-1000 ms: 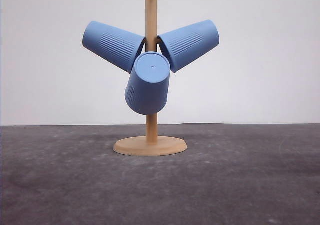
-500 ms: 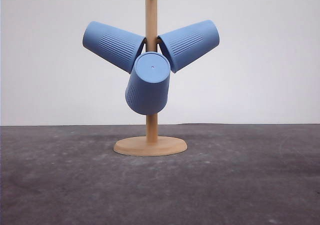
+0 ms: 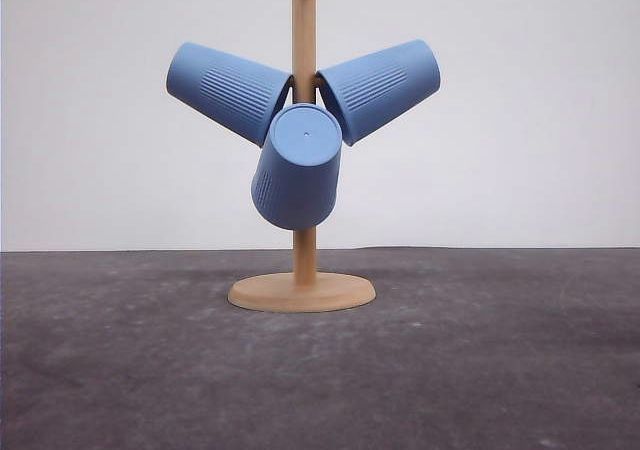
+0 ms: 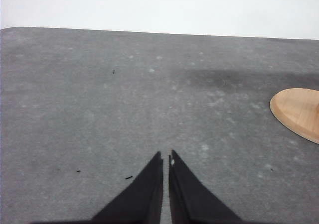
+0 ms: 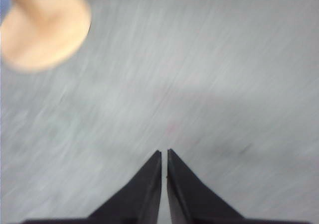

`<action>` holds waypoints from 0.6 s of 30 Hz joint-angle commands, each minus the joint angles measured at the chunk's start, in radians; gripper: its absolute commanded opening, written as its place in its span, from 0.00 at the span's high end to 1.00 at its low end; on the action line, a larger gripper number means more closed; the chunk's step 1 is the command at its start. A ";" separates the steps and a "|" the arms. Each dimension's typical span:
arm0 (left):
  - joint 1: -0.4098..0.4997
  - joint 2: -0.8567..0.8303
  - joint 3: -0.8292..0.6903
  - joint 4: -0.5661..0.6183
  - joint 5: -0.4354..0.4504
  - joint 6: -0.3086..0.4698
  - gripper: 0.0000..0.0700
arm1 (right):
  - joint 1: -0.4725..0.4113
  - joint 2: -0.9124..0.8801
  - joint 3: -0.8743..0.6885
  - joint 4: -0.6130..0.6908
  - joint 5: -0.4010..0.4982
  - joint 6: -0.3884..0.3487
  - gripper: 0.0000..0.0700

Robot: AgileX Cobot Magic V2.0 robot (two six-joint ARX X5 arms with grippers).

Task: Place three cups

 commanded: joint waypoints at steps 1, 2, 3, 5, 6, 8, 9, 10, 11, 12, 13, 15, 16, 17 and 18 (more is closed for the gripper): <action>-0.002 -0.002 -0.020 -0.005 0.001 0.010 1.00 | 0.001 -0.028 -0.006 0.026 0.030 -0.048 0.98; -0.002 -0.002 -0.020 -0.005 0.000 0.010 1.00 | -0.001 -0.046 -0.026 0.052 0.054 -0.047 0.98; -0.002 -0.002 -0.020 -0.005 0.000 0.010 1.00 | -0.003 -0.071 -0.056 0.087 0.087 -0.044 0.98; -0.002 -0.002 -0.020 -0.005 0.001 0.010 1.00 | -0.005 -0.141 -0.138 0.170 0.158 -0.031 0.98; -0.002 -0.002 -0.020 -0.005 0.001 0.010 1.00 | -0.005 -0.181 -0.185 0.212 0.180 -0.022 0.98; -0.002 -0.002 -0.020 -0.005 0.000 0.010 1.00 | -0.005 -0.271 -0.285 0.290 0.210 -0.008 0.98; -0.002 -0.002 -0.020 -0.005 0.000 0.010 1.00 | -0.005 -0.316 -0.332 0.316 0.223 -0.007 0.98; -0.002 -0.002 -0.020 -0.005 0.000 0.010 1.00 | -0.005 -0.361 -0.378 0.337 0.236 -0.007 0.98; -0.002 -0.002 -0.020 -0.005 0.000 0.010 1.00 | -0.005 -0.407 -0.421 0.348 0.254 -0.007 0.98; -0.002 -0.002 -0.020 -0.005 0.000 0.010 1.00 | -0.005 -0.449 -0.459 0.354 0.270 -0.002 0.98; -0.002 -0.002 -0.020 -0.005 0.000 0.010 1.00 | -0.005 -0.491 -0.494 0.358 0.287 0.005 0.98; -0.002 -0.002 -0.020 -0.005 0.000 0.010 1.00 | -0.005 -0.568 -0.548 0.357 0.316 0.018 0.98; -0.002 -0.002 -0.020 -0.005 0.000 0.010 1.00 | -0.005 -0.603 -0.570 0.357 0.325 0.023 0.98; -0.002 -0.002 -0.020 -0.005 0.000 0.010 1.00 | -0.005 -0.636 -0.588 0.357 0.326 0.028 0.98; -0.002 -0.002 -0.020 -0.005 0.000 0.010 1.00 | -0.005 -0.663 -0.601 0.357 0.325 0.032 0.98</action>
